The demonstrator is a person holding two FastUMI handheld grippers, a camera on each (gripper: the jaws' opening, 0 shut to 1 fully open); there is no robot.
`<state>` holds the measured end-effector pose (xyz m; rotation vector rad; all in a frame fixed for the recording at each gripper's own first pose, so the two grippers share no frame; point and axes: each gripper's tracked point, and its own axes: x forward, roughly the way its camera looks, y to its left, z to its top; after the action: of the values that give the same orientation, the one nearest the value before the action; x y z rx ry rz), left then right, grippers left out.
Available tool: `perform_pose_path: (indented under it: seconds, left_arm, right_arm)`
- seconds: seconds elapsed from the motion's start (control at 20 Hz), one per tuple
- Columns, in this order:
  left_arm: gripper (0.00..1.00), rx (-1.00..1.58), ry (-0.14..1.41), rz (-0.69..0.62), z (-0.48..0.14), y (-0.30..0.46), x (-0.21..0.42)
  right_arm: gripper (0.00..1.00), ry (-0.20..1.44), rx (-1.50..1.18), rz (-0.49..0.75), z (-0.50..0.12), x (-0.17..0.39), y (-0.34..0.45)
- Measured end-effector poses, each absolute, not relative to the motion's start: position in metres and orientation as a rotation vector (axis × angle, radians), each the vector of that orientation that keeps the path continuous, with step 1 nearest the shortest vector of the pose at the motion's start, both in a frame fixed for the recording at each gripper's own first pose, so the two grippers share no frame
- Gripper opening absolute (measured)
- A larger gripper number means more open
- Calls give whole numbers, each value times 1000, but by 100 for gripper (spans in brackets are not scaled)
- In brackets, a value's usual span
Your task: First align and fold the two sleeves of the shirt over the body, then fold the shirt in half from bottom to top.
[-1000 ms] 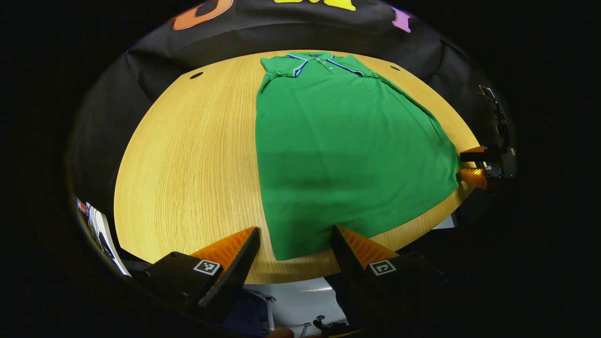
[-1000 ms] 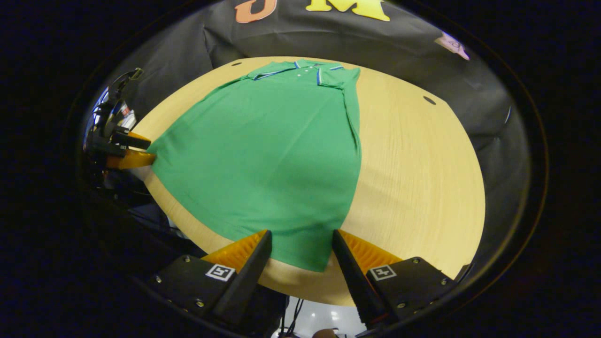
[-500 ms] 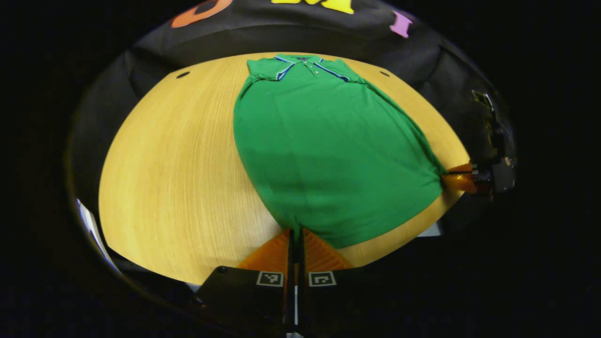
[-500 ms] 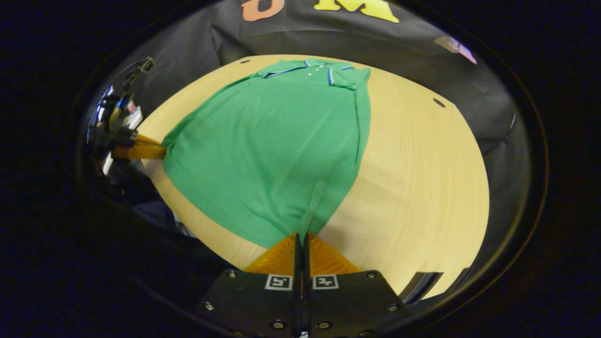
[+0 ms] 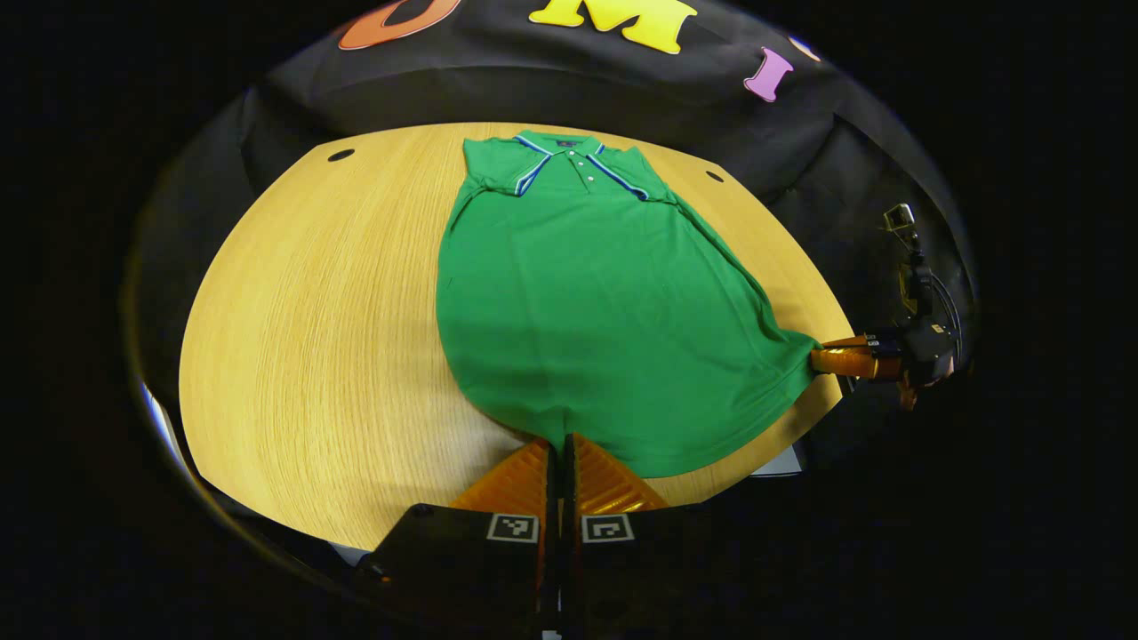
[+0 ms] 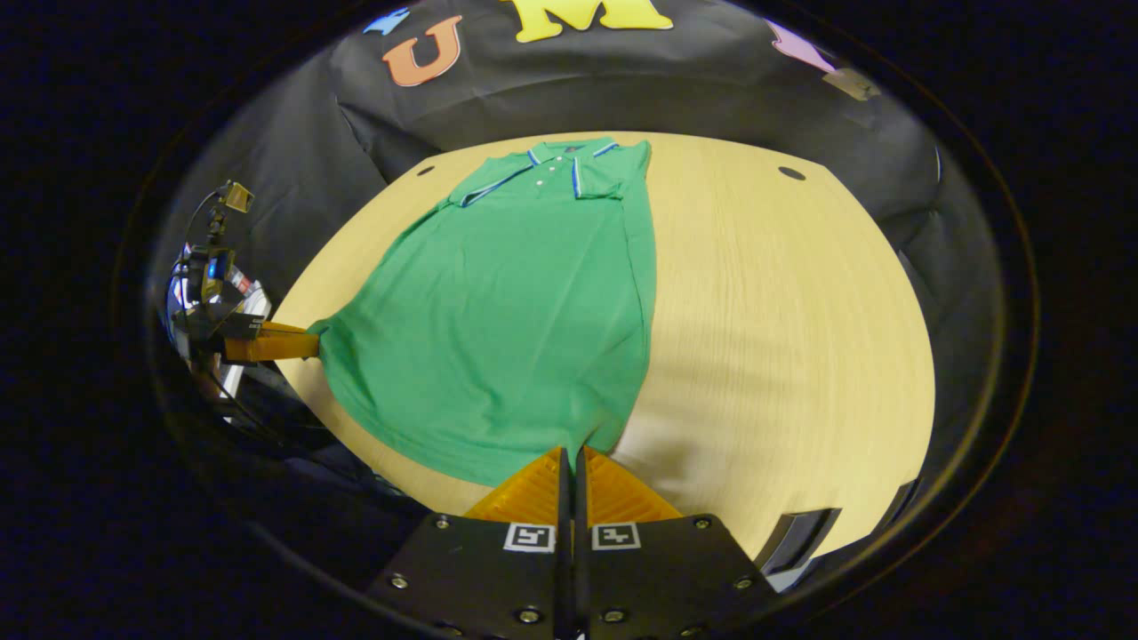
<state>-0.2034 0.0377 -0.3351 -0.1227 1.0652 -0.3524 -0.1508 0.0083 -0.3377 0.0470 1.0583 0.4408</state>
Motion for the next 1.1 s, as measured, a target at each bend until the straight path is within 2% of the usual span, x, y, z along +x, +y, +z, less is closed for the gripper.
perform_pose_path:
  seconds: [0.65,1.1]
  left_arm:
    - [4,-75,892,-363,-272,49,-122]
    - [4,-45,769,-347,-231,61,-35]
  right_arm:
    - [1,906,111,446,-257,-69,13]
    - [1,782,93,441,-198,20,23]
